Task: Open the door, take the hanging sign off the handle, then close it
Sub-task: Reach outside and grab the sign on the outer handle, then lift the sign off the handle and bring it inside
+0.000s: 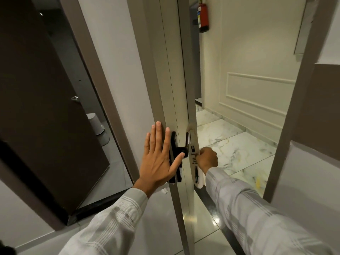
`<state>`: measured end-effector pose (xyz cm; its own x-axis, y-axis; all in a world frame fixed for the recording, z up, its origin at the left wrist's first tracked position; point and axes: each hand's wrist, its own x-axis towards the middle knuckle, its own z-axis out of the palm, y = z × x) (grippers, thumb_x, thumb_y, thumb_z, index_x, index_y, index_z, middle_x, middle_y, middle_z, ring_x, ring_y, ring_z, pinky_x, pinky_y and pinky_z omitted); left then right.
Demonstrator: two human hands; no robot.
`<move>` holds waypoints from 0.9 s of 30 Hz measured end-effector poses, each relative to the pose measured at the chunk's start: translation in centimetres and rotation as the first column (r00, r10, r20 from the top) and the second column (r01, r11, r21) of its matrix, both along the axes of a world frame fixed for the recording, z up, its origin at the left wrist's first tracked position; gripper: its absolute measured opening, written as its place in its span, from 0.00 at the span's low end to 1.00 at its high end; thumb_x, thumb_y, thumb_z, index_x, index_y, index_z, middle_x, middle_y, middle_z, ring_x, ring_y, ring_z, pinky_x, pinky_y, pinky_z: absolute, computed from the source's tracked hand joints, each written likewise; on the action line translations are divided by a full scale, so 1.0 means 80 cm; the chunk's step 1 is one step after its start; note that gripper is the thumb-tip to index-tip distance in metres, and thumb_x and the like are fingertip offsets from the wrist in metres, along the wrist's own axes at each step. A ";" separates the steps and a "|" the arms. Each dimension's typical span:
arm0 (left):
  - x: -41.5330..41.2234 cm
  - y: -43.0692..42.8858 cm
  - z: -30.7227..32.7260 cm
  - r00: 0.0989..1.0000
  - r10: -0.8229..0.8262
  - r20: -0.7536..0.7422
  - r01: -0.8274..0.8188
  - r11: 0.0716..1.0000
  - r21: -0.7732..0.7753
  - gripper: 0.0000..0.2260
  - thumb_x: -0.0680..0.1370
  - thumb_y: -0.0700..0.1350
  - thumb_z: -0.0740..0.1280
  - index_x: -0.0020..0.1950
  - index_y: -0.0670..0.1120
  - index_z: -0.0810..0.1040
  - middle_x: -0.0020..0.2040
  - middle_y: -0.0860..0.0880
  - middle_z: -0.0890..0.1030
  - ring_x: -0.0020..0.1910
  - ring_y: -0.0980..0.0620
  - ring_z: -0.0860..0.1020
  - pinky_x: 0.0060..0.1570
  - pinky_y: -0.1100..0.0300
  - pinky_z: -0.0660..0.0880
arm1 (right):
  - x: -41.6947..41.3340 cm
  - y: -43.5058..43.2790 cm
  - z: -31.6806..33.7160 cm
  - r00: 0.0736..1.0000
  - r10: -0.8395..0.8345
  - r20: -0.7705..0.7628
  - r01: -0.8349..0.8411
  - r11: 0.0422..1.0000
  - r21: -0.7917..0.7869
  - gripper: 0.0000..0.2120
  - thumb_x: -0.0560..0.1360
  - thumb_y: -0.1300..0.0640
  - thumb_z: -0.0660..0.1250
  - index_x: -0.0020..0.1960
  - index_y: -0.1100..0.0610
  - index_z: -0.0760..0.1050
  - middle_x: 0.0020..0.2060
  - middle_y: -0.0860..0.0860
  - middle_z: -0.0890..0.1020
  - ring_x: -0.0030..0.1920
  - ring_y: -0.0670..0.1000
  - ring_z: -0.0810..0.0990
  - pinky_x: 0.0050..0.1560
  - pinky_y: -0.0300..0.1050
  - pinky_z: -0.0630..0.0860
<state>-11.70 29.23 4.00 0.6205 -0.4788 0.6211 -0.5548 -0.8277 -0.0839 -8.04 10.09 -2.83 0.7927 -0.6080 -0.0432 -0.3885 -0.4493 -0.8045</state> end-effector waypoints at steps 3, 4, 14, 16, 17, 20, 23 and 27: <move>-0.010 -0.003 0.002 1.000 0.010 -0.013 -0.011 0.999 -0.034 0.39 0.79 0.65 0.51 0.80 0.43 0.41 0.81 0.41 0.38 0.80 0.44 0.38 0.78 0.50 0.35 | -0.002 -0.010 0.015 0.999 -0.040 0.011 0.040 0.999 -0.001 0.07 0.78 0.64 0.66 0.54 0.63 0.81 0.53 0.60 0.84 0.53 0.60 0.83 0.49 0.46 0.78; -0.015 -0.004 0.000 1.000 0.004 -0.014 -0.005 0.998 -0.055 0.38 0.80 0.64 0.52 0.80 0.42 0.42 0.81 0.41 0.40 0.80 0.44 0.38 0.78 0.49 0.36 | -0.008 -0.014 0.016 0.999 -0.047 0.011 0.047 0.999 0.008 0.06 0.78 0.64 0.67 0.53 0.63 0.81 0.52 0.60 0.84 0.52 0.60 0.83 0.50 0.47 0.79; -0.131 -0.113 -0.087 0.642 -0.419 -0.642 0.287 0.908 -0.305 0.14 0.82 0.49 0.55 0.63 0.53 0.75 0.56 0.49 0.84 0.52 0.48 0.81 0.49 0.56 0.77 | -0.226 -0.091 -0.039 0.992 -0.073 0.098 0.000 0.802 0.598 0.09 0.76 0.62 0.70 0.55 0.65 0.78 0.55 0.60 0.86 0.42 0.54 0.84 0.37 0.45 0.83; -0.157 -0.146 -0.104 0.359 -0.495 -0.791 0.260 0.867 -0.425 0.17 0.84 0.52 0.53 0.64 0.49 0.77 0.61 0.47 0.83 0.58 0.47 0.80 0.60 0.55 0.75 | -0.292 -0.098 -0.050 0.982 -0.106 0.154 -0.038 0.693 0.720 0.18 0.80 0.50 0.68 0.59 0.66 0.79 0.52 0.58 0.86 0.43 0.53 0.85 0.40 0.44 0.82; -0.174 -0.160 -0.113 0.235 -0.515 -0.824 0.229 0.854 -0.468 0.18 0.84 0.52 0.53 0.64 0.47 0.78 0.62 0.45 0.82 0.60 0.46 0.80 0.64 0.52 0.74 | -0.325 -0.100 -0.055 0.977 -0.132 0.170 -0.047 0.640 0.767 0.25 0.82 0.42 0.62 0.60 0.64 0.80 0.51 0.56 0.87 0.45 0.53 0.86 0.44 0.45 0.82; -0.225 -0.191 -0.144 0.046 -0.543 -0.839 0.116 0.837 -0.535 0.16 0.83 0.49 0.59 0.57 0.42 0.82 0.53 0.39 0.85 0.52 0.40 0.83 0.59 0.43 0.78 | -0.421 -0.102 -0.079 0.962 -0.223 0.157 0.011 0.608 0.794 0.38 0.81 0.32 0.43 0.63 0.57 0.80 0.57 0.53 0.86 0.57 0.51 0.85 0.56 0.49 0.79; -0.293 -0.216 -0.167 -0.054 -0.527 -0.848 0.162 0.833 -0.529 0.13 0.82 0.42 0.62 0.51 0.38 0.83 0.48 0.36 0.85 0.48 0.36 0.83 0.55 0.41 0.79 | -0.522 -0.102 -0.104 0.929 -0.359 0.093 0.175 0.646 0.743 0.30 0.84 0.37 0.46 0.62 0.55 0.79 0.56 0.53 0.87 0.58 0.52 0.84 0.59 0.49 0.78; -0.394 -0.243 -0.183 -0.230 -0.467 -0.854 0.238 0.824 -0.515 0.11 0.81 0.42 0.64 0.50 0.39 0.84 0.49 0.40 0.86 0.49 0.39 0.84 0.54 0.44 0.81 | -0.658 -0.102 -0.142 0.780 -0.625 -0.015 0.520 0.635 0.571 0.08 0.81 0.56 0.68 0.55 0.60 0.78 0.47 0.56 0.84 0.38 0.50 0.79 0.39 0.41 0.75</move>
<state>-43.18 9.79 -10.63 0.3295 -0.8840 -0.3317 -0.1483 -0.3954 0.9065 -60.69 1.91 -14.22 0.3173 -0.8625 -0.3941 -0.2570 0.3219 -0.9112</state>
